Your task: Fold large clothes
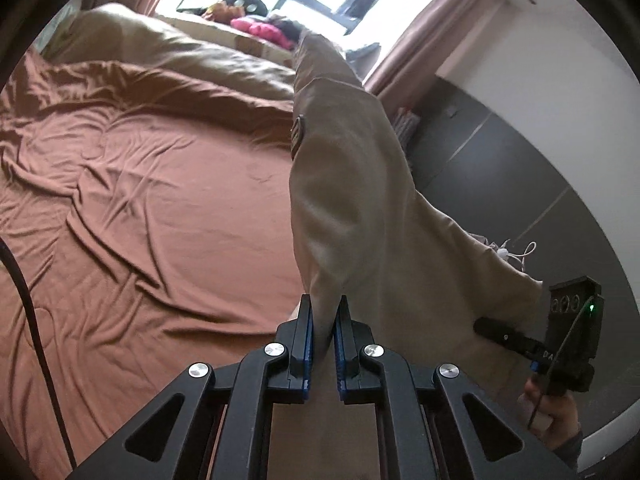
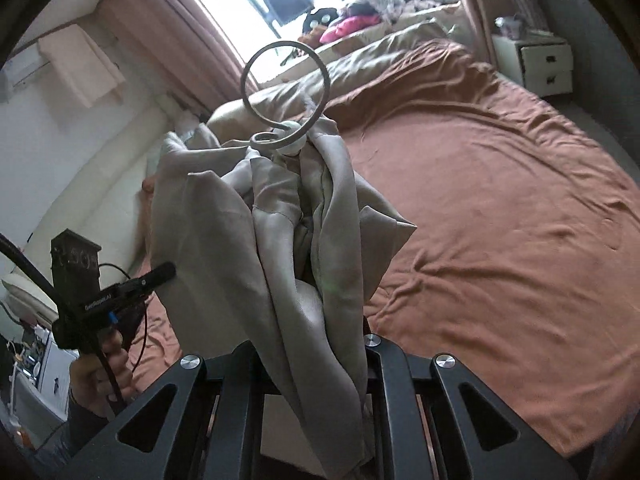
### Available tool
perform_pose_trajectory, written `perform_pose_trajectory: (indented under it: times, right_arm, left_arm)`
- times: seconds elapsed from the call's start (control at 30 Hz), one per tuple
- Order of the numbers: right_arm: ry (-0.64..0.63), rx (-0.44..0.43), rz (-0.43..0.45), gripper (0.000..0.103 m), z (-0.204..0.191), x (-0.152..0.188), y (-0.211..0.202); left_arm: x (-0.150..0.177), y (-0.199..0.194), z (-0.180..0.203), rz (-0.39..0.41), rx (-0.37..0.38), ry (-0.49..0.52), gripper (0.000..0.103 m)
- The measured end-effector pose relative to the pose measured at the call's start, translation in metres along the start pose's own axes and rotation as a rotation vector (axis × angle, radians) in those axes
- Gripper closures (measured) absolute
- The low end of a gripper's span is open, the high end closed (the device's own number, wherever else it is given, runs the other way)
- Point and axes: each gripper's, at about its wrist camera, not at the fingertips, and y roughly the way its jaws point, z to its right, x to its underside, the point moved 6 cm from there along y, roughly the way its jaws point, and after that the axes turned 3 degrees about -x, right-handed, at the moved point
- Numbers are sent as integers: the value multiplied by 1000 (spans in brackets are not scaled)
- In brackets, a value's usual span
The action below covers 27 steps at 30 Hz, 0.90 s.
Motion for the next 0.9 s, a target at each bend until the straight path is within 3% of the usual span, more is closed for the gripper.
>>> perform_pose_trajectory:
  times: [0.33, 0.63, 0.9]
  right_arm:
    - [-23, 144, 96, 95, 8, 7, -122]
    - [-47, 261, 105, 95, 42, -7, -193]
    - [-36, 330, 120, 95, 41, -20, -223]
  left_arm:
    - [21, -1, 106, -22, 125, 33, 95]
    - [30, 46, 201, -73, 212, 60, 95]
    - [49, 95, 273, -131, 265, 85, 95]
